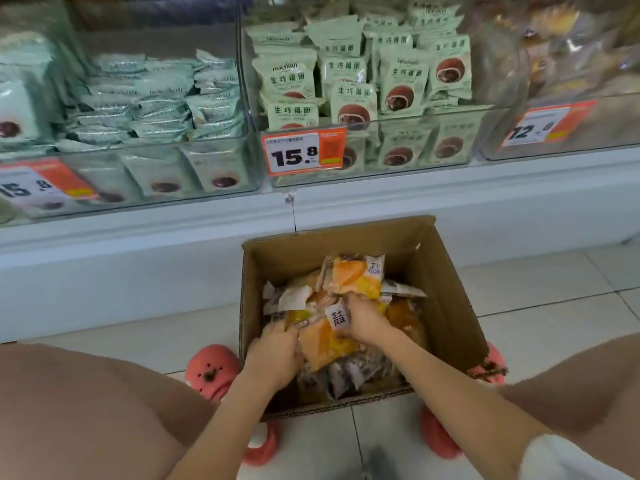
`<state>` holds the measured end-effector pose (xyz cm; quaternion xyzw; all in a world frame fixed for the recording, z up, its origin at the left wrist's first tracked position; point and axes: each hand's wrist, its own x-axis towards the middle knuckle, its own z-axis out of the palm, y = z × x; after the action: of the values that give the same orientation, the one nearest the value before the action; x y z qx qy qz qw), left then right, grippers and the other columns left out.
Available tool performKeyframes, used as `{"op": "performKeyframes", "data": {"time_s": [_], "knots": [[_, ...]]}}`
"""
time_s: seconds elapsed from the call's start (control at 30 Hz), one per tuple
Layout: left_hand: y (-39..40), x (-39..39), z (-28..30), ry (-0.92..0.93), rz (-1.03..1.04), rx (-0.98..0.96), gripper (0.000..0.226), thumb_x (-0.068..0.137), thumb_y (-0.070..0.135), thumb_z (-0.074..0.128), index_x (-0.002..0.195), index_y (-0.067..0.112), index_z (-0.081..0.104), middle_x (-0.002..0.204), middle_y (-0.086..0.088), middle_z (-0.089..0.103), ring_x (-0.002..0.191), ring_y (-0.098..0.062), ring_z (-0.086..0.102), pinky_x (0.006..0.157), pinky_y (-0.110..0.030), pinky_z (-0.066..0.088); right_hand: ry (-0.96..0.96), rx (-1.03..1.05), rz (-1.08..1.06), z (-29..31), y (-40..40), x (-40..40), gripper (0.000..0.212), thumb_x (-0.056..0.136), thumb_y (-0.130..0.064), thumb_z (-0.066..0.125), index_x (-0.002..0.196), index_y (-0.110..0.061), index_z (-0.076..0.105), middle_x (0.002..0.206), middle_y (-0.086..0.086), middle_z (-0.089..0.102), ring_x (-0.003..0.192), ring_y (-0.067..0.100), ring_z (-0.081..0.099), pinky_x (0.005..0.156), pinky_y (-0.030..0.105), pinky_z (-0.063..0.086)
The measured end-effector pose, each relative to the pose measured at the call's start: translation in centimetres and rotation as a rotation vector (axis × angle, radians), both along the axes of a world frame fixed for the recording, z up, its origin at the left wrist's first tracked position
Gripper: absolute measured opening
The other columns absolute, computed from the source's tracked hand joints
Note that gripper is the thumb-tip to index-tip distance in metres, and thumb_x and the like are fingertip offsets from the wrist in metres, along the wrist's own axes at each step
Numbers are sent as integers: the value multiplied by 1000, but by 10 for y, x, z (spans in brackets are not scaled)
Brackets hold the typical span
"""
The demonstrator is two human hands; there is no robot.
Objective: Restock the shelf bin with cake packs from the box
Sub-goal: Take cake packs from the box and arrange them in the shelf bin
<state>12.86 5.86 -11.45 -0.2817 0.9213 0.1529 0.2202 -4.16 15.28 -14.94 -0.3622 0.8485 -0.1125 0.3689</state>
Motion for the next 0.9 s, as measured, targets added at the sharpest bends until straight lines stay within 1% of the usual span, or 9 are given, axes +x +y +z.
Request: {"op": "performKeyframes", "data": {"time_s": [0.13,0.23,0.37,0.47,0.53,0.6,0.7,0.8,0.9], "knots": [[-2,5,-7,22,284,226,41,95,31,46,128,7,38,127,-13,54,114,-30,54,86,-35,48,-104,-4,-178,-13,-9,9,81,74,-34,78,137,-12,31,137,10,46,123,29,48,97,37,45],[-2,3,-15,78,642,456,50,91,22,58,127,-4,36,120,-18,58,109,-33,58,81,-31,48,-189,-55,-245,-17,-3,11,61,76,-24,77,124,-16,40,121,5,52,110,21,52,87,31,46],[0,8,-19,185,984,683,8,86,8,66,87,2,60,79,-11,63,71,-19,61,63,-28,54,-309,-69,-371,-21,15,6,42,77,-20,77,107,-10,48,107,-1,54,103,17,53,83,29,45],[3,8,-11,333,1064,816,7,89,9,64,84,4,65,71,-6,60,64,-13,55,58,-20,48,-490,-119,-492,-13,33,-3,31,77,-24,77,104,-14,64,105,3,64,102,21,61,93,40,51],[2,6,1,459,1056,829,9,88,14,66,91,6,68,74,-4,61,68,-13,54,62,-21,46,-577,-207,-532,0,44,-8,13,81,-27,73,87,-16,69,91,0,65,88,18,60,84,34,52],[-1,6,12,538,991,787,11,87,25,67,86,14,70,83,-1,64,79,-14,55,70,-25,44,-644,-309,-579,14,49,-12,19,82,-31,72,79,-14,65,85,-1,65,84,17,59,77,35,51],[-1,6,25,647,947,844,21,90,32,63,82,14,65,91,-2,68,89,-18,62,82,-32,49,-781,-474,-607,32,45,-13,26,81,-36,69,76,-16,54,98,6,68,90,20,63,77,39,51],[3,5,38,779,1051,1014,22,98,28,49,90,8,54,81,-6,69,72,-16,67,69,-33,55,-865,-569,-653,54,36,-4,19,93,-33,55,93,-13,53,101,9,69,84,19,66,74,36,54],[4,3,49,855,1144,1034,29,101,32,41,101,6,56,96,-13,70,85,-28,69,65,-34,58,-877,-626,-711,69,34,8,21,95,-32,50,106,-15,55,99,6,69,86,19,68,78,36,56]]}}
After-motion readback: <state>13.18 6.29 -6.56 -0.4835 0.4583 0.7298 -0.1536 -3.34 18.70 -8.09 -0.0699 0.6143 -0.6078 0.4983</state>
